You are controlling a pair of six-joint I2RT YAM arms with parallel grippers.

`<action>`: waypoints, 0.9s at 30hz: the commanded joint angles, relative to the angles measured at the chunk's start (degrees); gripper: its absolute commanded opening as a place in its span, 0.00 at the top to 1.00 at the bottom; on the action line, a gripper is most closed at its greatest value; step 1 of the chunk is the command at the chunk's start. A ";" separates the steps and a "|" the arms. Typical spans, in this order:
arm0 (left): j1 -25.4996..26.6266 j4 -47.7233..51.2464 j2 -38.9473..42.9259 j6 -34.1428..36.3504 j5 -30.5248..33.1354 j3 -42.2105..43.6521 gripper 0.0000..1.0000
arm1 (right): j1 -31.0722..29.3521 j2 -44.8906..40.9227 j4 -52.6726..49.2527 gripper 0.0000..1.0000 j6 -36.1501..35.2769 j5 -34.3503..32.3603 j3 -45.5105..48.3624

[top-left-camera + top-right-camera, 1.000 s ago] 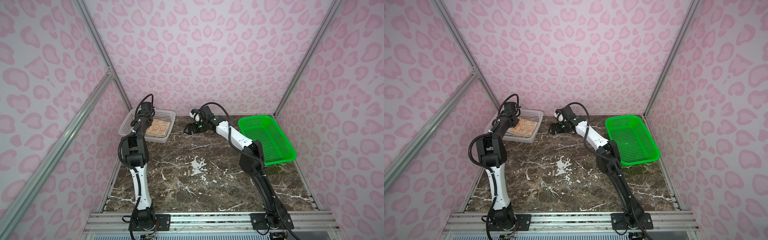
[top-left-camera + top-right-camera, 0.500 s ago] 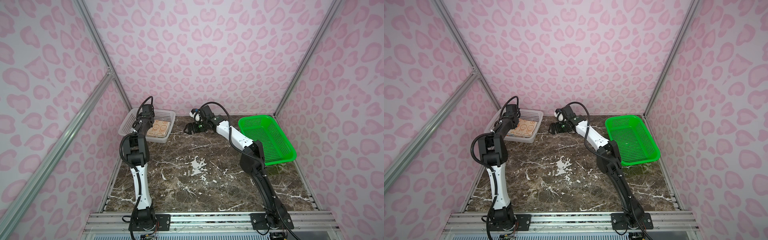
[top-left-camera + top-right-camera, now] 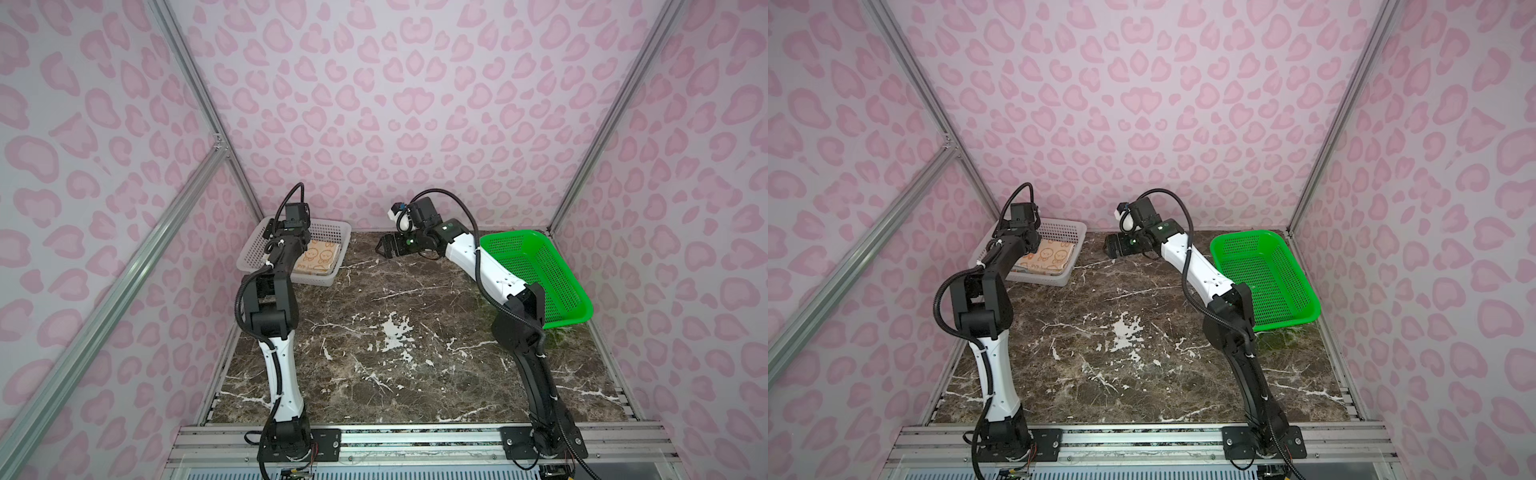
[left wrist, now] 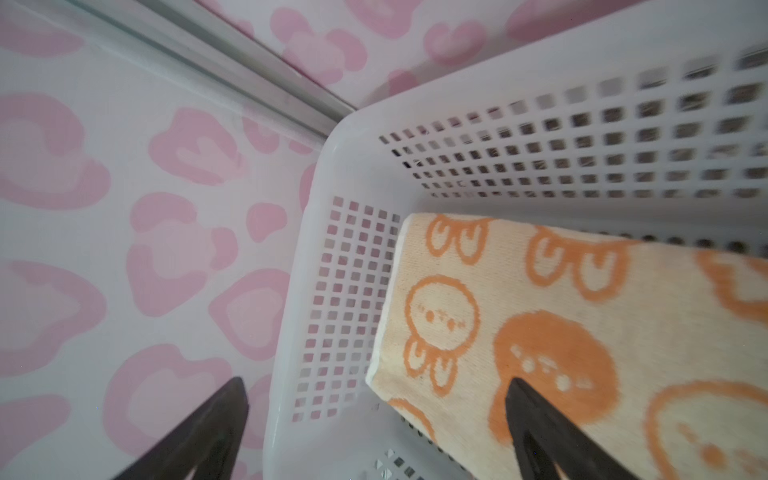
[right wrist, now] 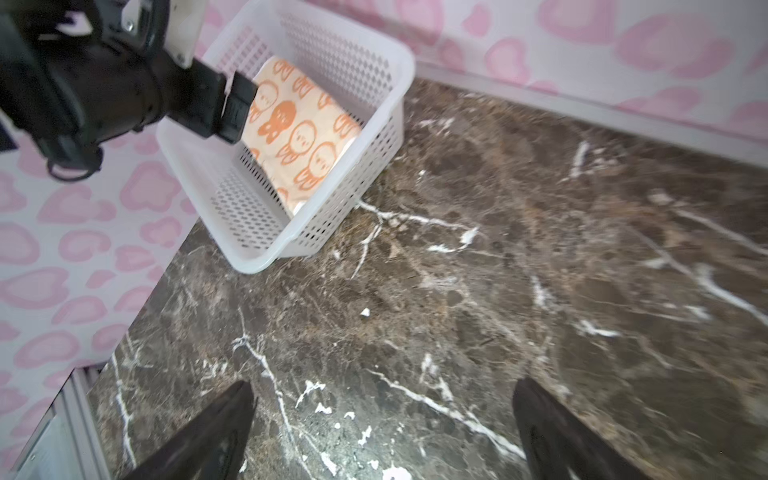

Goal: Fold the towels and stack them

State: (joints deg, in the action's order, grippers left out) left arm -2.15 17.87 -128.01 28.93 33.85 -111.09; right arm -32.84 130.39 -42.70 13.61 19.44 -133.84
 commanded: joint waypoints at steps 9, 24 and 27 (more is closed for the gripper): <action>19.17 -11.21 17.79 8.70 1.59 7.34 0.03 | 6.56 -22.79 -1.97 0.01 2.43 -28.54 28.66; 41.88 -9.72 27.21 -13.38 -12.15 20.42 0.03 | 22.40 -35.40 7.93 0.14 7.09 -18.94 64.82; 43.82 -9.92 28.00 -17.59 -14.68 23.12 0.03 | 22.73 -34.49 8.94 0.18 7.23 -18.08 65.94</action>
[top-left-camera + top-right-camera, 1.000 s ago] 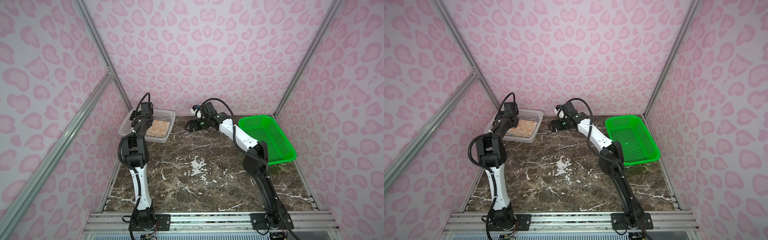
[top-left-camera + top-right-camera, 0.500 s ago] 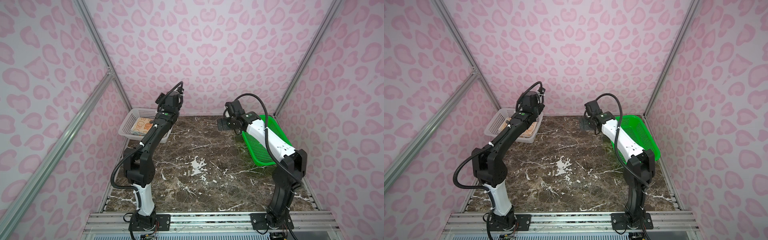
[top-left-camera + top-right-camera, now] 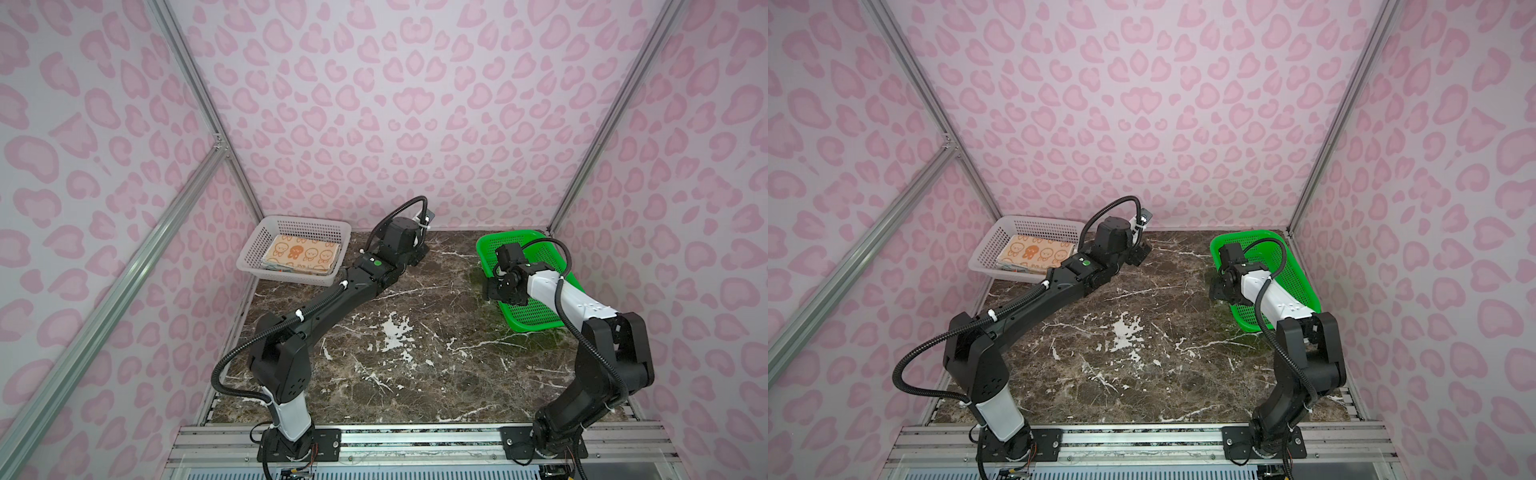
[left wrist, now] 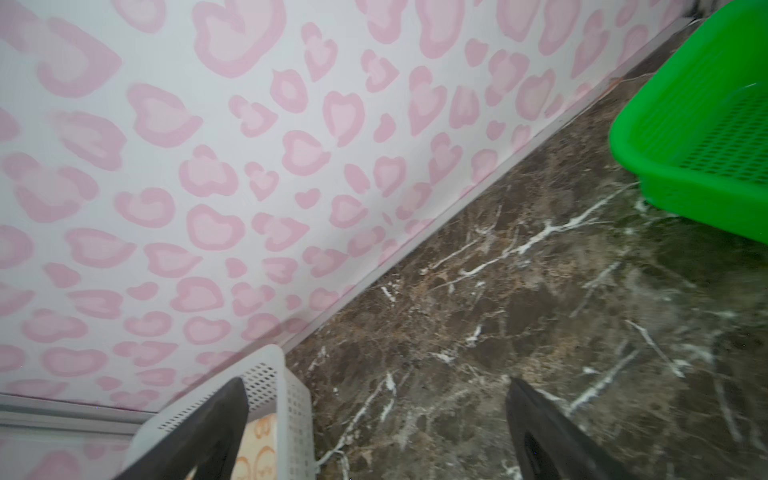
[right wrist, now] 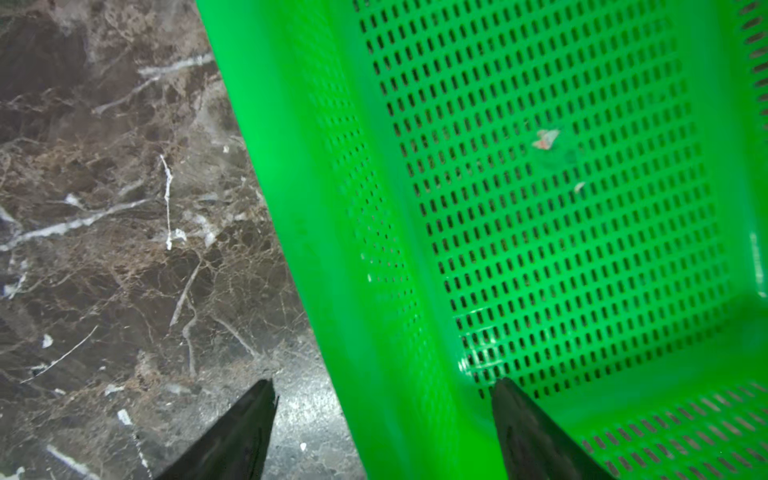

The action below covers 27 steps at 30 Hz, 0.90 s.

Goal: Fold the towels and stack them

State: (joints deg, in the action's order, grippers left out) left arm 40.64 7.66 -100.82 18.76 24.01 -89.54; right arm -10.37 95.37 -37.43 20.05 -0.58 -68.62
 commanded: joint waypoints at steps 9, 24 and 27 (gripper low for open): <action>5.17 -1.54 3.52 -11.95 -2.85 10.94 0.03 | -0.04 3.74 4.83 0.52 1.31 2.41 0.65; 3.65 -3.09 10.34 -13.79 2.71 18.82 0.03 | -13.36 10.08 4.86 1.00 14.58 5.05 -14.81; 1.01 -3.14 13.51 -16.01 2.10 22.09 0.03 | -17.02 14.63 3.91 1.00 18.19 5.01 -21.99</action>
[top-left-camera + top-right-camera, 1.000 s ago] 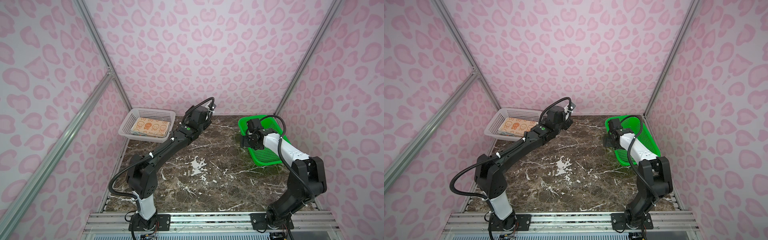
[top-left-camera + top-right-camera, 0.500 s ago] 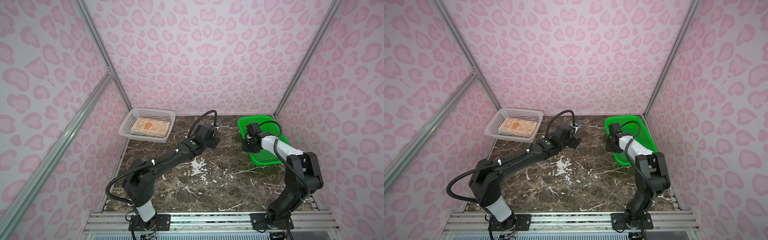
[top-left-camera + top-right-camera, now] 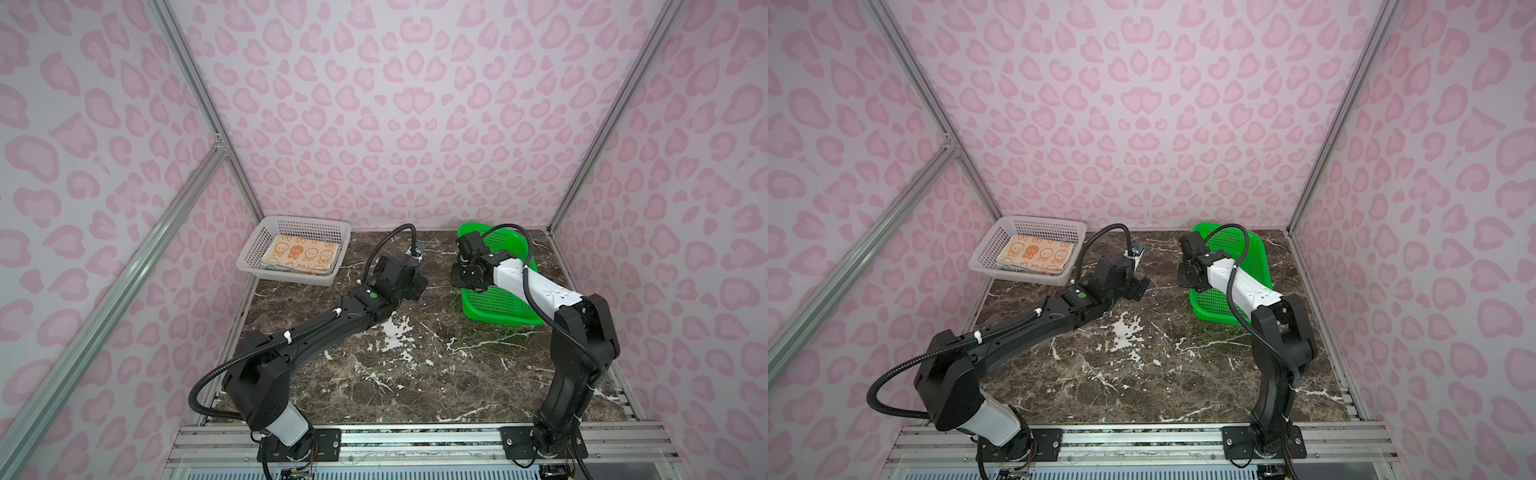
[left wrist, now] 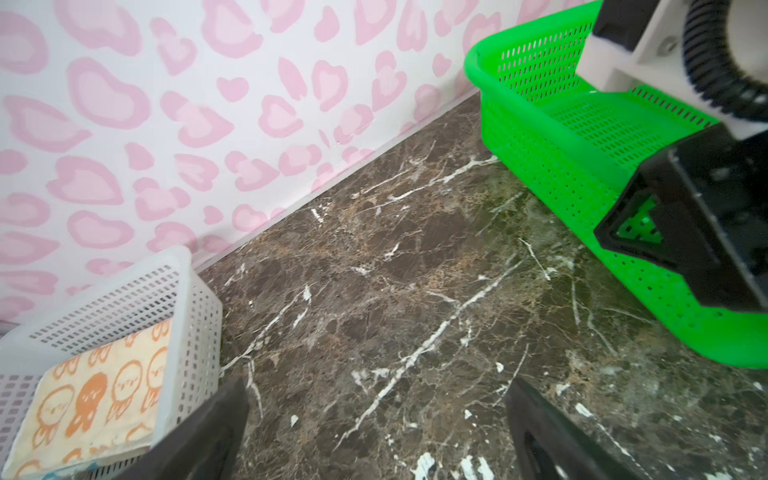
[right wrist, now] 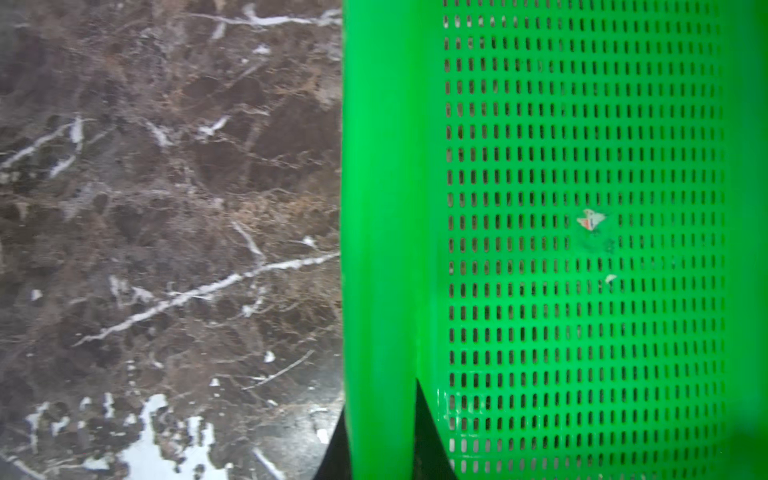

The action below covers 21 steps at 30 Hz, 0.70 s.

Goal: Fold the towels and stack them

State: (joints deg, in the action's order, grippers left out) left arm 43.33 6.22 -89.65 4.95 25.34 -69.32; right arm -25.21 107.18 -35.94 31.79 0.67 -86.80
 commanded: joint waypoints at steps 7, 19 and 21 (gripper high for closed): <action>-7.87 -2.01 10.51 -6.24 -1.89 9.77 0.03 | -8.84 13.01 2.70 1.00 14.30 5.31 -15.39; -9.89 -2.26 15.98 -8.19 0.32 14.74 0.03 | -13.57 29.32 0.18 0.93 20.31 9.32 -34.94; -10.10 -2.23 16.27 -8.25 0.22 14.89 0.03 | -13.85 30.12 -0.52 0.87 19.78 9.27 -36.33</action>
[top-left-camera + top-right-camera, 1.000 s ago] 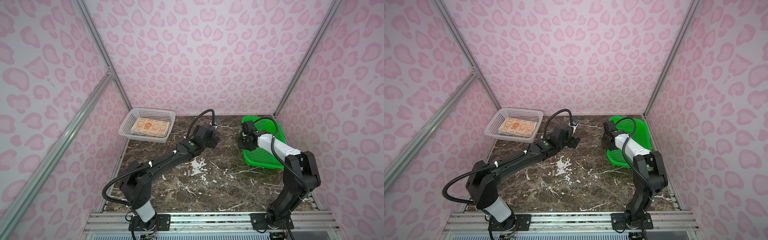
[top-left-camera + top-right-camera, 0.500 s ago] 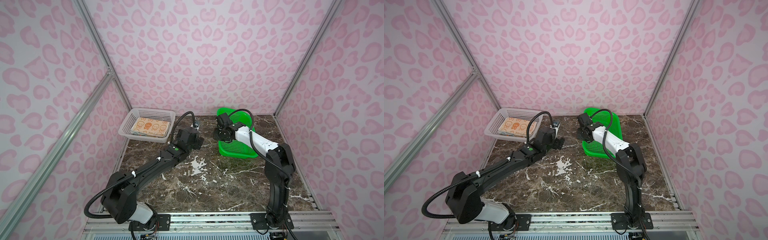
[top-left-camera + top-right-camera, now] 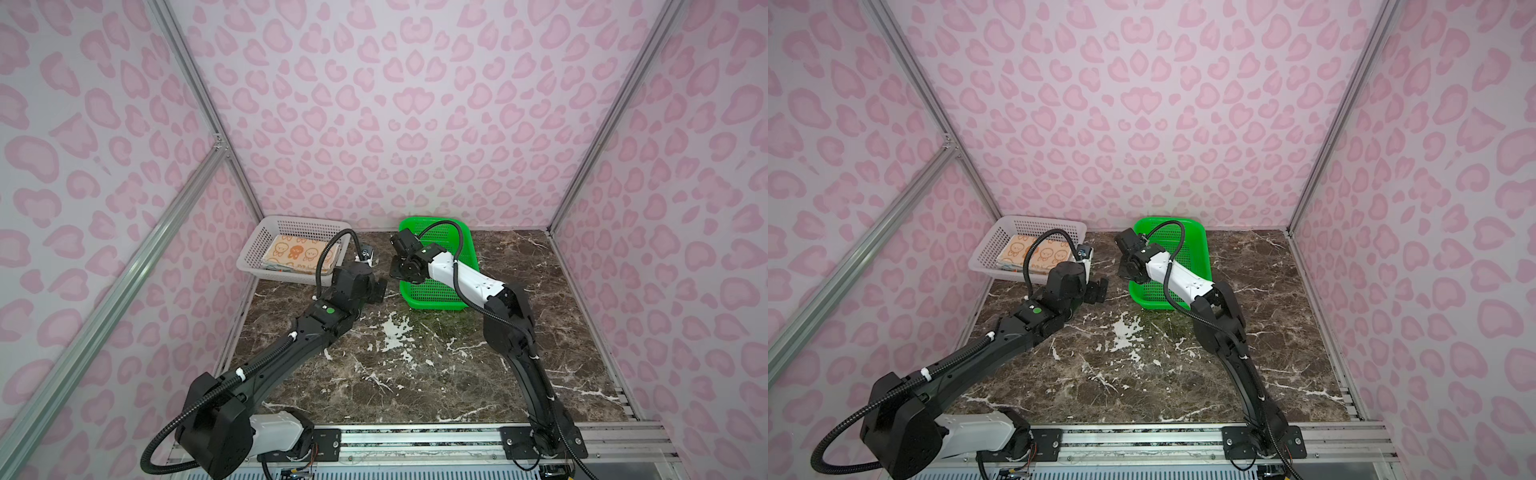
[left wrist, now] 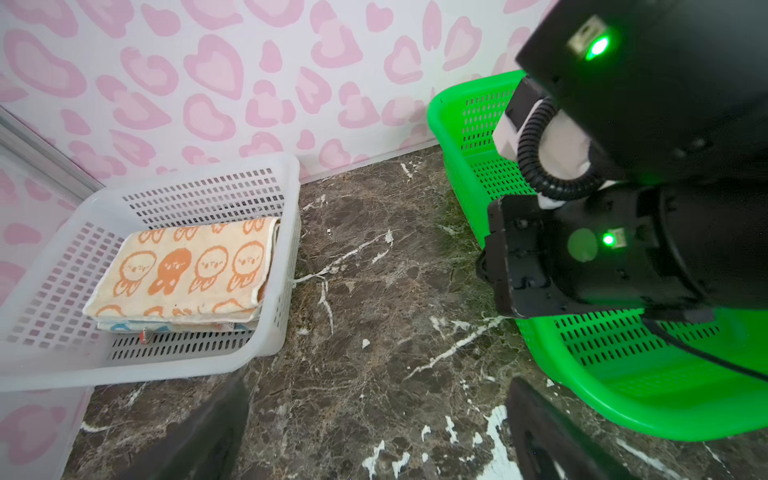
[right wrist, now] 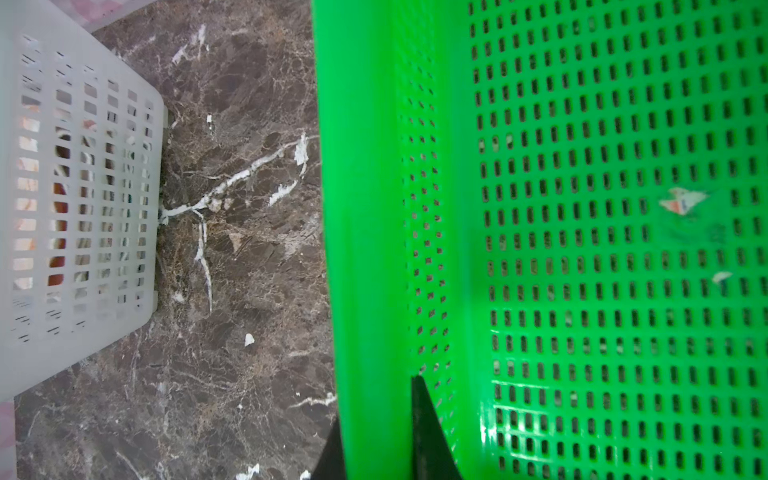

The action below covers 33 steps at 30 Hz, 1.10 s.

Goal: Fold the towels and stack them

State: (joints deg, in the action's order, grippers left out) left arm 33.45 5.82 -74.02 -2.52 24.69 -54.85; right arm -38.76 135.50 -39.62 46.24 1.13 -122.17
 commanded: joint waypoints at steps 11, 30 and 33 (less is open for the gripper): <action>-0.83 -2.48 1.67 -1.04 1.82 1.05 0.03 | 0.40 -4.10 2.16 0.01 -2.82 7.50 -1.40; -23.14 -20.27 0.60 -1.46 13.67 14.95 0.03 | 29.32 -55.11 18.20 0.01 -14.93 -19.84 57.49; -28.70 -22.83 -0.46 -4.72 7.81 16.27 0.03 | 30.77 -60.62 26.70 0.01 -16.83 -24.82 69.34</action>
State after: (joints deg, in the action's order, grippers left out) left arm 8.05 -11.38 -73.65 -3.81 36.53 -39.27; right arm -8.58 77.84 -21.78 30.63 -16.53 -59.31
